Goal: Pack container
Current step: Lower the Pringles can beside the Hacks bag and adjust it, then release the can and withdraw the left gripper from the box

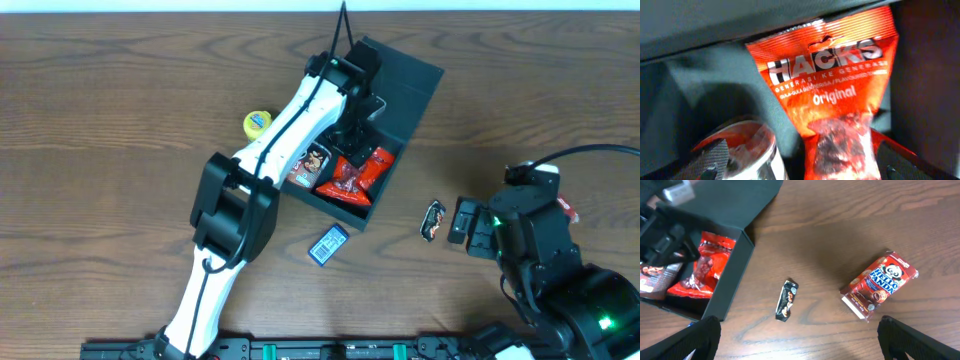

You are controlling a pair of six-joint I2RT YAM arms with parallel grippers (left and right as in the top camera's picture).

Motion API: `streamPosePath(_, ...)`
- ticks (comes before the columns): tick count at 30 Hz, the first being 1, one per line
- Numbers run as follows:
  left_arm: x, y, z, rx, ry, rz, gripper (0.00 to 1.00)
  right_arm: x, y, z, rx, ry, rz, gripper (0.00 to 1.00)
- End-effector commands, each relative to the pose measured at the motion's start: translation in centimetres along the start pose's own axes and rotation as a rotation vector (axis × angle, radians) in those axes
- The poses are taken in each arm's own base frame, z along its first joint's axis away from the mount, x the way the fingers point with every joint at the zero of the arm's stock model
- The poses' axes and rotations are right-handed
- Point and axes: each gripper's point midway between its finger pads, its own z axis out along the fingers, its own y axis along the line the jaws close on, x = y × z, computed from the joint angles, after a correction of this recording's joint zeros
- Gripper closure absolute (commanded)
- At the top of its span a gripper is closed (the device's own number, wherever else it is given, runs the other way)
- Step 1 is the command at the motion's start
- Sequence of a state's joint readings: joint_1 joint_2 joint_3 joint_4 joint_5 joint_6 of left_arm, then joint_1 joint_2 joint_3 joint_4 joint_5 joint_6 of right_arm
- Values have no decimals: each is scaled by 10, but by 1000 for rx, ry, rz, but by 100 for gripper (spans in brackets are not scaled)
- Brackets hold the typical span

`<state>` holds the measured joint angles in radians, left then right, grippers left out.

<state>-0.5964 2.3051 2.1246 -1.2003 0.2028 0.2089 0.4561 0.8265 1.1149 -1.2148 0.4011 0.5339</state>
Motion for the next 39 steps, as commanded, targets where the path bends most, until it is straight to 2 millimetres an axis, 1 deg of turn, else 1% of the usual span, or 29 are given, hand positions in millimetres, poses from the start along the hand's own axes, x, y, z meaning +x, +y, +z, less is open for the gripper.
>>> streamPosePath(1,-21,-7,-75,-30,-184,20,5,0,-4,2,21,-6,8,1)
streamPosePath(4,-22,-14,-118,-44,-277,33,5,0,-3,2,21,-5,8,1)
streamPosePath(6,-16,-13,-144,-80,-319,35,5,0,-3,2,21,-5,8,1)
streamPosePath(7,-9,-9,-158,-119,-333,30,5,0,-3,2,21,-5,8,1)
streamPosePath(10,15,0,-189,-216,-334,-3,5,1,-3,2,21,-5,10,1)
streamPosePath(12,31,1,-205,-248,-331,-19,5,1,-4,2,21,-4,15,1)
streamPosePath(14,44,0,-217,-259,-329,-21,5,1,-4,2,21,-4,15,1)
streamPosePath(16,53,2,-226,-289,-332,-27,5,1,-4,2,23,-2,15,1)
streamPosePath(19,69,12,-235,-347,-333,-59,5,2,-4,1,25,1,24,1)
streamPosePath(22,87,19,-233,-356,-326,-86,5,2,-4,2,24,2,24,1)
streamPosePath(28,124,38,-212,-370,-415,-207,5,2,-4,2,20,3,24,1)
streamPosePath(29,133,42,-205,-377,-438,-225,5,3,-3,2,18,4,24,1)
streamPosePath(34,154,54,-172,-379,-510,-326,5,2,-3,2,16,2,25,1)
streamPosePath(37,163,62,-144,-372,-529,-396,5,2,-3,2,17,2,25,1)
streamPosePath(39,168,66,-122,-365,-531,-433,5,2,-3,2,17,1,25,1)
